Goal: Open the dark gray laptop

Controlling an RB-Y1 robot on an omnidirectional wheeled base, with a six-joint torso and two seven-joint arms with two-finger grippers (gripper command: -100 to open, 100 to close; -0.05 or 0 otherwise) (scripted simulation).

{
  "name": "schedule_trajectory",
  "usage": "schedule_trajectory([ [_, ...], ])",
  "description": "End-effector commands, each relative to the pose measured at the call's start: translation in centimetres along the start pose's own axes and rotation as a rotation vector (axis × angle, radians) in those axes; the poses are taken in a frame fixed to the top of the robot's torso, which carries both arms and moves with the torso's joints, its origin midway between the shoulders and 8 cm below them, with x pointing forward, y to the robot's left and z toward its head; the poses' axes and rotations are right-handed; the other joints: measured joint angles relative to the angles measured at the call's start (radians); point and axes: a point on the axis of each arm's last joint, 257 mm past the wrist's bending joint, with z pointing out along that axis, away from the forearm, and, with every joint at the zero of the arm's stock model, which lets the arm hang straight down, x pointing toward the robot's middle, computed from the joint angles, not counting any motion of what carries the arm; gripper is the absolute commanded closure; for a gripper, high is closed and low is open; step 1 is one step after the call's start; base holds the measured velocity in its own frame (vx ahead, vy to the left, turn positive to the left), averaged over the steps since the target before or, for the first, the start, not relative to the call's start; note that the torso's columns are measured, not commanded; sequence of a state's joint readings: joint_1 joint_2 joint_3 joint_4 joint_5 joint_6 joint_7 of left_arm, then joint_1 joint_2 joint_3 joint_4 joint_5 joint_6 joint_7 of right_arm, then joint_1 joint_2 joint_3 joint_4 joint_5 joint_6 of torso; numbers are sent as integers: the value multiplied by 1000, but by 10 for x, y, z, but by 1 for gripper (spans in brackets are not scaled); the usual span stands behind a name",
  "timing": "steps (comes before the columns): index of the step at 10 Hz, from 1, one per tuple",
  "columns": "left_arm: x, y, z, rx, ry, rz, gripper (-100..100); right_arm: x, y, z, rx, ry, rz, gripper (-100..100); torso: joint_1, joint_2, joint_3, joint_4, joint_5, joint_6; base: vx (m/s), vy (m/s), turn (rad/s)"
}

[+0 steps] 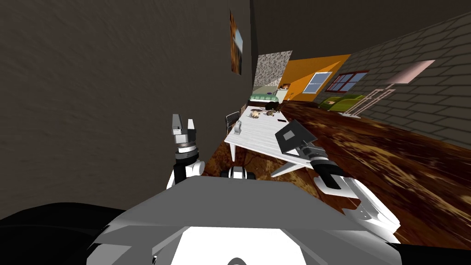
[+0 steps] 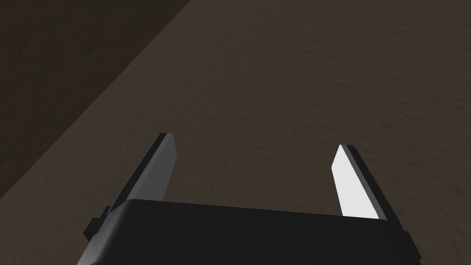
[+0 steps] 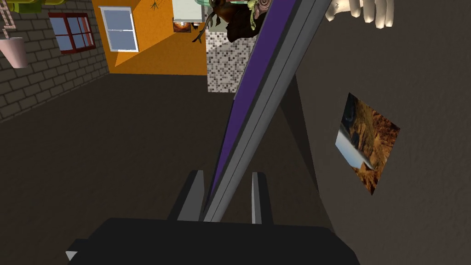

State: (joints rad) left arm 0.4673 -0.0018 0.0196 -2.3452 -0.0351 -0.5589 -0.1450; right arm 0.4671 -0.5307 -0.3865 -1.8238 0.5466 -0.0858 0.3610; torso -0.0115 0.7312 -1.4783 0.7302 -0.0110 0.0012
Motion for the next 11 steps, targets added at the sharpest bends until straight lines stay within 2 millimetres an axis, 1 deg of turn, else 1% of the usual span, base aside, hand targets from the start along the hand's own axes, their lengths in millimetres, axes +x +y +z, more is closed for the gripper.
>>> schedule_trajectory([
  [1,0,0,0,0,0,0,0,14,5,5,-1,0,88,100,6,0,-1,2,4,-1,-25,-53,-45],
  [4,0,0,0,0,0,0,0,42,13,10,2,12,212,100,1,-1,-1,-1,0,-2,-32,-94,-28],
  [5,0,0,0,0,0,0,0,42,13,10,2,12,212,100,2,-2,-1,-2,-2,-3,-22,-55,-4],
  [6,0,0,0,0,0,0,0,49,17,12,0,13,253,100,6,-2,-1,-2,0,-3,-20,-44,-42],
  [8,0,0,0,0,0,0,0,67,27,15,-1,21,337,100,7,-3,-2,-3,-1,-5,-29,-58,-25],
  [9,0,0,0,0,0,0,0,67,27,15,-1,21,337,100,8,-2,-1,-2,0,-6,-25,-48,-23],
  [11,0,0,0,0,0,0,0,83,39,19,-5,25,420,100,12,-3,-2,-1,2,-8,-23,-54,-28],
])
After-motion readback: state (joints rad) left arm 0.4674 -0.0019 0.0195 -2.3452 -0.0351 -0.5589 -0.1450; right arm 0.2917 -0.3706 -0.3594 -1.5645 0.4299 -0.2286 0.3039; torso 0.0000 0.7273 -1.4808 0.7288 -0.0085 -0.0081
